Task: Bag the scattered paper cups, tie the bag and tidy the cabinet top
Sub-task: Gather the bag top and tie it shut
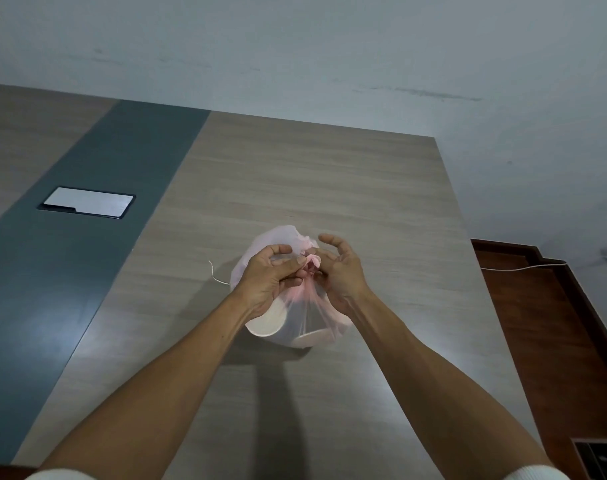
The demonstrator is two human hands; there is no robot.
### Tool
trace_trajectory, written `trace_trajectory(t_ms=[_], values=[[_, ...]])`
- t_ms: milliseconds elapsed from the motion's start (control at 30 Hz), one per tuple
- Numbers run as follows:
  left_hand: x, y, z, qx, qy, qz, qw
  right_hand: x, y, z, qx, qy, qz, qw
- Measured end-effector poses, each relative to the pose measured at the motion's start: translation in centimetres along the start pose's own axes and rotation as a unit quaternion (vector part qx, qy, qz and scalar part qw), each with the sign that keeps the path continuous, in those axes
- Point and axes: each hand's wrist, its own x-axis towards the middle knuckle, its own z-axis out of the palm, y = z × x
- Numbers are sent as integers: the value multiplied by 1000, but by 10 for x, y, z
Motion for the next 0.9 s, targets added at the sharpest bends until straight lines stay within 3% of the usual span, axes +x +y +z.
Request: trace_trajectory(t_ms=[300,533,733,900], values=[[1,7,-7,58,-50,-32,997,1,0,-5,-117,-109,-30,987],[3,4,-12,6,25,-17,1000,-2,-10,-1,-201,-146,-64,967],[6,4,-16,48,10,-5,999,-3,-8,8,-270,-77,-97,955],[6,5,-19,169,-23,76,982,2,-4,14,-298,-32,-92,950]])
